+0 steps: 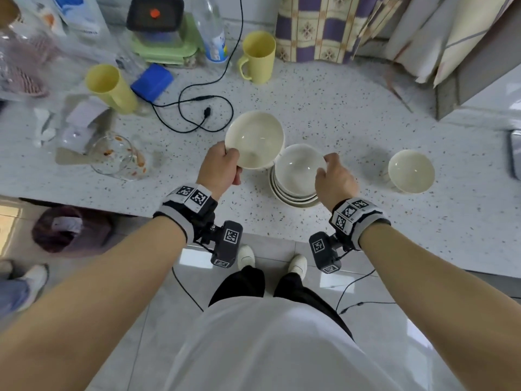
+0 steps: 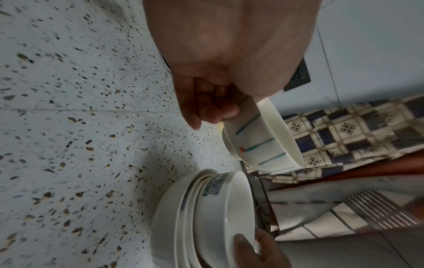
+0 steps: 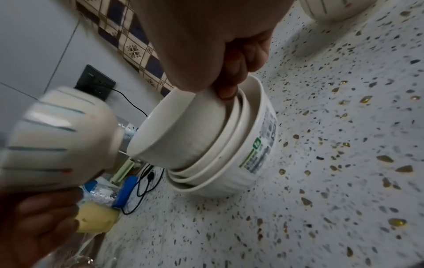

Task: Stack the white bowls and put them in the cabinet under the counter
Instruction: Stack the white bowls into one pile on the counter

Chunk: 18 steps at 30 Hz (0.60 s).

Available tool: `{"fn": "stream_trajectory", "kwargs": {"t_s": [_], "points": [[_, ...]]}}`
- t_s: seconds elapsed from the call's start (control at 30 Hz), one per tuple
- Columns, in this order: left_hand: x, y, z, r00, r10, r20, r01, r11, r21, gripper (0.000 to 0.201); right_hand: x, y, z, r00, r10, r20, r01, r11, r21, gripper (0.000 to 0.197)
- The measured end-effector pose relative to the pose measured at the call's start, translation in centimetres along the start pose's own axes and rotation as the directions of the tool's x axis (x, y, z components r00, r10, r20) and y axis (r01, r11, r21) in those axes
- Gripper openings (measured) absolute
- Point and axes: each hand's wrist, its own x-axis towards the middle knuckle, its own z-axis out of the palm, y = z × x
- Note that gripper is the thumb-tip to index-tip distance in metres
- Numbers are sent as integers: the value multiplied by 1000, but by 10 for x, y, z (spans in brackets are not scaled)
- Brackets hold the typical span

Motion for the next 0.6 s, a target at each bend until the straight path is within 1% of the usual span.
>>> {"fn": "stream_trajectory", "kwargs": {"t_s": [0.1,0.17,0.23,0.27,0.37,0.4,0.43,0.47,0.5,0.53,0.57,0.6], "points": [[-3,9,9,994,61,89,-71,991,111,25,-3,3,-1,999,-28,-30,27,999,-38,26],[-3,15,20,979,112,172,-152,958,243,28,-3,6,-2,1000,-26,-6,26,999,20,28],[-3,20,32,960,145,240,-231,893,387,31,-2,11,-4,999,16,30,-20,991,129,26],[-2,21,38,951,159,266,-269,850,453,32,-1,14,-6,999,39,29,-44,978,204,25],[4,22,53,928,195,317,-354,728,587,39,-1,17,-18,996,83,-44,-54,888,456,44],[6,21,57,923,205,326,-371,701,609,41,-1,15,-21,994,80,-68,-36,866,499,51],[8,19,61,919,211,333,-382,682,624,43,-2,13,-24,994,61,-94,-6,865,502,57],[10,18,65,917,214,337,-390,666,636,43,-3,11,-25,993,26,-115,29,888,458,60],[11,16,68,915,219,338,-395,653,647,42,-3,11,-25,992,-19,-125,64,928,366,57],[10,15,70,915,224,335,-397,639,659,41,-3,11,-23,991,-55,-124,84,966,243,48],[10,15,72,916,231,327,-397,624,673,39,-2,12,-21,991,-74,-115,89,987,132,39],[10,16,73,919,237,314,-392,610,689,37,-1,13,-19,992,-80,-102,86,994,62,36]]}}
